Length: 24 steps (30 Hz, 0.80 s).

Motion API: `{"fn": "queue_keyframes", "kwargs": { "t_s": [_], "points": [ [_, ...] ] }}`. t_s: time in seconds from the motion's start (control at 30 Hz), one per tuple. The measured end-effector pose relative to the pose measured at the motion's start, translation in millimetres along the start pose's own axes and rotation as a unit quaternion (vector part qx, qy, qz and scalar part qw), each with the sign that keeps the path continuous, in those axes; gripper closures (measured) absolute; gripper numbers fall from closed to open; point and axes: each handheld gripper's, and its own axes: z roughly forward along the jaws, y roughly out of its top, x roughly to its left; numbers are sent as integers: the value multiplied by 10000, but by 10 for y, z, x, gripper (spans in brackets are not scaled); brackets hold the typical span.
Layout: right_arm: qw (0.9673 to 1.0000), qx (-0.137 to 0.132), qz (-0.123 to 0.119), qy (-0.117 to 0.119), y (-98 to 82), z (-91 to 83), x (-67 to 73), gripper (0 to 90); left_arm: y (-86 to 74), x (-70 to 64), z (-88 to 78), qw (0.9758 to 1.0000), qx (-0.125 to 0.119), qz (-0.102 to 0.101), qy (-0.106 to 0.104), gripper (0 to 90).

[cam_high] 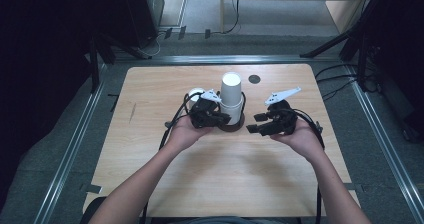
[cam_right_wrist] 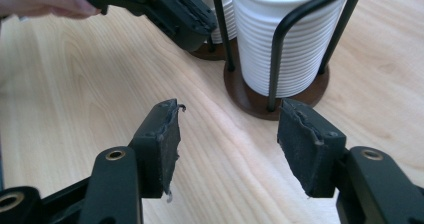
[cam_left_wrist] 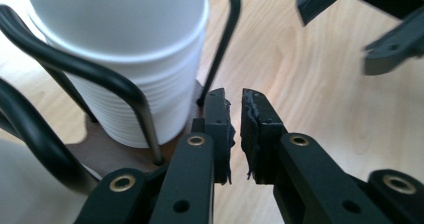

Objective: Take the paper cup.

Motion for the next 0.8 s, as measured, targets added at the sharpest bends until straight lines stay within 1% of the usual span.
{"fn": "queue_keyframes", "kwargs": {
  "t_s": [0.03, 0.1, 0.17, 0.23, 0.33, 0.37, 0.4, 0.47, 0.5, 0.57, 0.6, 0.63, 0.67, 0.8],
  "points": [
    [10000, 43, -60, -42, 20, -1, -8, 409, 17, 16, -3, 10000, 0, 25, 3, 839],
    [9997, 160, -136, -134, 79, -13, -16, 399, 47, 26, -2, 10000, -82, -45, 33, 846],
    [9996, 140, -156, -171, 141, -36, -31, 396, 58, 44, -2, 9997, -164, -155, 7, 857],
    [9995, 96, -214, -209, 206, -59, -49, 392, 58, 56, 5, 9996, -190, -219, 8, 859],
    [9995, 72, -227, -211, 275, -80, -68, 378, 55, 70, 15, 9994, -200, -263, 31, 860],
    [9993, 67, -296, -233, 339, -92, -87, 366, 53, 92, 10, 9993, -218, -298, 37, 860],
    [9992, 49, -310, -231, 373, -99, -95, 362, 53, 98, 6, 9992, -224, -321, 32, 861],
    [9992, 36, -325, -229, 409, -105, -102, 361, 52, 98, 6, 9992, -223, -313, 57, 860],
    [9990, 8, -377, -223, 489, -111, -116, 360, 51, 97, 12, 9993, -191, -310, 90, 860],
    [9990, 4, -406, -200, 554, -106, -130, 344, 55, 90, 15, 9992, -226, -321, 99, 859],
    [9990, 4, -406, -200, 554, -106, -130, 344, 55, 90, 15, 9992, -226, -321, 99, 858],
    [9987, -52, -469, -172, 624, -102, -144, 329, 59, 82, 13, 9991, -252, -305, 135, 857],
    [9987, -64, -478, -173, 650, -98, -151, 317, 60, 83, 7, 9992, -248, -280, 148, 857],
    [9984, -29, -525, -229, 803, -64, -169, 294, 58, 87, 2, 9991, -246, -309, 177, 857]
  ]
}}
